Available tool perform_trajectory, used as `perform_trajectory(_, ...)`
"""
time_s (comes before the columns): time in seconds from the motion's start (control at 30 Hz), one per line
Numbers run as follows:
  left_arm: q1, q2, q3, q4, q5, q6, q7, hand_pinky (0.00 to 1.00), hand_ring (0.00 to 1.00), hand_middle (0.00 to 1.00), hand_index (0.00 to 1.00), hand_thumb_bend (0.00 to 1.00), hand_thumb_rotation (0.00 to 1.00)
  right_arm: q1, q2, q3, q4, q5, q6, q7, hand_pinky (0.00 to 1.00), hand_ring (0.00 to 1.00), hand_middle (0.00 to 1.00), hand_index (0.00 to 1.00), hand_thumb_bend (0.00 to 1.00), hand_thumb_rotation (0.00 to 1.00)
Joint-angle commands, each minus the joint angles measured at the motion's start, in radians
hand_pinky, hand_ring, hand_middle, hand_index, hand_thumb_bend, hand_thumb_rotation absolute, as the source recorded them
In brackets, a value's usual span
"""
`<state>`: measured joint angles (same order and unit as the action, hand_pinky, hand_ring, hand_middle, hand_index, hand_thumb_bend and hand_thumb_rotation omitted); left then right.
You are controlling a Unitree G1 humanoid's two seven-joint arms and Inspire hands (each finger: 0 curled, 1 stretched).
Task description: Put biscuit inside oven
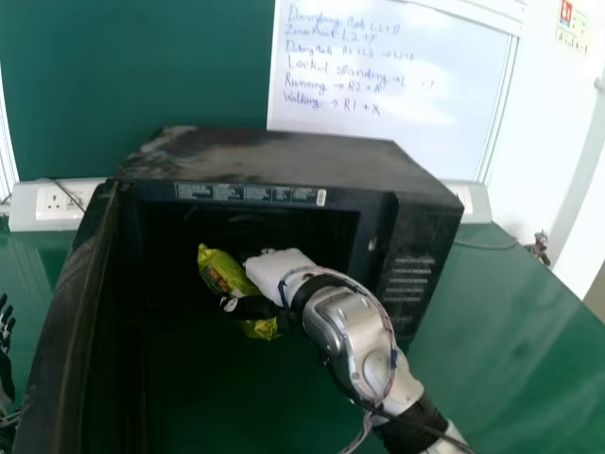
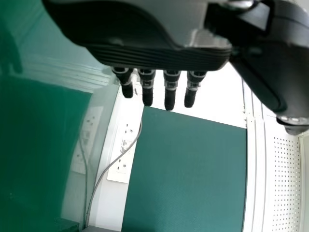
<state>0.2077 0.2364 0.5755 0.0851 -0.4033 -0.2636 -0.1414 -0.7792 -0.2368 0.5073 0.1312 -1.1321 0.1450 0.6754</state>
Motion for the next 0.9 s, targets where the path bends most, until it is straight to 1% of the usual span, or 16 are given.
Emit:
perform_trajectory(0.0,-0.005,-0.001,-0.001,-0.004,0.0,-0.007,-0.005,0.85,0.9,0.92,0.97,1.0,0.78,-0.04,-0.001,0.001,0.023,0.009,0.004,-0.031,0.07,0.15,0.47,0.7,0.56,0.0)
perform_trajectory(0.17,-0.006,-0.005,-0.002,-0.009,0.006,-0.002,0.007,0.84,0.9,0.92,0.96,1.0,0.77,-0.057,0.0,0.012,0.076,0.014,0.006,-0.07,0.08,0.15,0.47,0.73,0.56,0.0)
perform_trajectory(0.27,-0.004,-0.003,-0.003,-0.009,0.01,-0.003,0.008,0.84,0.9,0.92,0.97,1.0,0.78,-0.064,-0.003,0.014,0.105,0.024,0.0,-0.098,0.08,0.16,0.47,0.75,0.56,0.0)
perform_trajectory(0.4,-0.004,-0.004,-0.003,-0.013,0.005,0.002,0.01,0.84,0.9,0.92,0.96,1.0,0.77,-0.076,-0.005,0.015,0.147,0.041,-0.005,-0.135,0.1,0.17,0.47,0.75,0.56,0.0)
perform_trajectory(0.6,-0.005,-0.001,-0.003,-0.005,0.005,-0.004,0.002,0.85,0.9,0.92,0.97,1.0,0.78,-0.094,-0.008,0.025,0.197,0.049,-0.014,-0.177,0.1,0.17,0.47,0.72,0.56,0.0)
perform_trajectory(0.87,-0.006,-0.003,-0.002,-0.003,-0.001,-0.002,0.0,0.86,0.91,0.93,0.97,1.0,0.77,-0.113,-0.008,0.033,0.255,0.071,-0.022,-0.227,0.09,0.17,0.47,0.72,0.56,0.0)
